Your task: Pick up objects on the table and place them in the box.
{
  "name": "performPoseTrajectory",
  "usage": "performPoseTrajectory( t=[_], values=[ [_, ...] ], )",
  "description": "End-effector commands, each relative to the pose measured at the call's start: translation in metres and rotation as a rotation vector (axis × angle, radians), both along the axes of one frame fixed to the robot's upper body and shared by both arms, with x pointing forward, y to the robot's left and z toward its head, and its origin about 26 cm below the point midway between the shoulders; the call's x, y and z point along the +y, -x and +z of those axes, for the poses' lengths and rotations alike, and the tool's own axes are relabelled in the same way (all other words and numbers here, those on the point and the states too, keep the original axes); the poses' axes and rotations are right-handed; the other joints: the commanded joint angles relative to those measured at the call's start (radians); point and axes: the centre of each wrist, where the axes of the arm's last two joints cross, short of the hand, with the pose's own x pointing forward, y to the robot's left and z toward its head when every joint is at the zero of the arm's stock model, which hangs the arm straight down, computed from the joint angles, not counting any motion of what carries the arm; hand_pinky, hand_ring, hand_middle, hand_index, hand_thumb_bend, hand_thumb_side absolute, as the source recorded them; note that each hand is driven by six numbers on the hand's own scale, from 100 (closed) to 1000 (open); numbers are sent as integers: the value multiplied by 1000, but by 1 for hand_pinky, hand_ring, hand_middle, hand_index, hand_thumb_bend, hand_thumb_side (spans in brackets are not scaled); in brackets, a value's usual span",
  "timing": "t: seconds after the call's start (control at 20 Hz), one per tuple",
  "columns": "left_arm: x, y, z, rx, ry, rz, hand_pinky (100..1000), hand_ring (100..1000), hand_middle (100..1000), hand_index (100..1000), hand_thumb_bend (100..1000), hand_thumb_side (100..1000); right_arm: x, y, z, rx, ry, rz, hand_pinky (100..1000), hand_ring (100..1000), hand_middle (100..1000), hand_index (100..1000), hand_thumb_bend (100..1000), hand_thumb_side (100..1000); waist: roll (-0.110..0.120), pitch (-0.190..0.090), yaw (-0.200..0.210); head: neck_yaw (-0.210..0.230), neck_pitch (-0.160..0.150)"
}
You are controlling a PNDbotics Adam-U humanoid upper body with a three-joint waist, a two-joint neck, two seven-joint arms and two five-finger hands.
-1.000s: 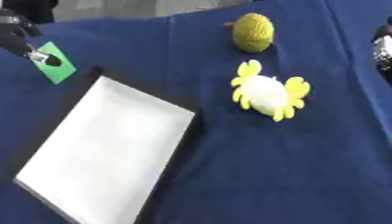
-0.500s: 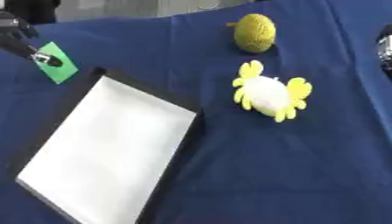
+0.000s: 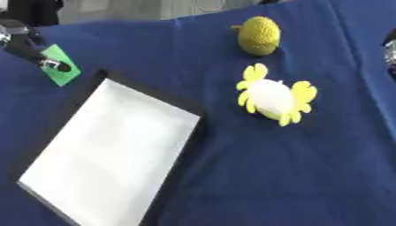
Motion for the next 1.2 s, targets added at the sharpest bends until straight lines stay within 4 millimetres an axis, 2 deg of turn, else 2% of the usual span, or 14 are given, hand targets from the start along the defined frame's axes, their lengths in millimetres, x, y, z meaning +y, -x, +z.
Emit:
performPoseTrajectory(
  t=[0.05,0.35,0.55,0.65,0.7,0.85,0.9,0.95,1.0,1.05,1.2],
  values=[
    [4,1,15,-38,-3,13,931,905,847,884,750,575,1,1,9,-25,15,6,919,959,915,840,100,539,-11,-2,-1,6,-13],
    [5,-1,10,-37,1,29,915,884,805,850,650,560,2,1,9,-23,16,8,919,957,913,840,100,539,-13,0,-2,10,-12],
    [6,-1,9,-44,9,38,895,845,753,782,560,484,2,1,9,-21,15,2,918,957,912,839,100,539,-13,0,-1,12,-11],
    [6,-1,8,-44,14,40,884,828,731,733,478,381,2,1,9,-22,14,0,918,956,912,839,100,540,-13,0,-1,12,-10],
    [6,-1,7,-43,16,41,882,823,726,722,465,367,2,1,9,-21,14,0,918,956,912,839,100,540,-13,0,-1,12,-9],
    [6,-1,8,-42,30,39,865,786,685,646,350,210,1,1,9,-22,13,-1,918,956,912,838,100,540,-12,-2,0,12,-8],
    [7,-1,9,-45,34,40,859,777,674,630,330,202,1,1,9,-22,13,-1,918,956,911,838,100,538,-12,-3,0,11,-9],
    [7,0,10,-50,38,40,854,771,666,603,283,185,1,1,9,-22,14,-1,918,956,912,838,100,539,-11,-3,0,11,-9],
    [7,1,12,-56,45,41,852,769,663,595,273,175,1,1,9,-22,14,-1,918,956,912,838,100,539,-11,-4,1,10,-9],
    [7,2,15,-65,52,38,845,763,654,571,231,195,1,1,9,-22,15,-1,918,956,911,838,100,539,-10,-5,1,10,-9],
    [7,10,41,-139,67,-10,837,757,641,545,186,168,0,2,8,-21,15,-10,918,956,911,838,100,539,-8,-8,5,5,-3]
  ],
)
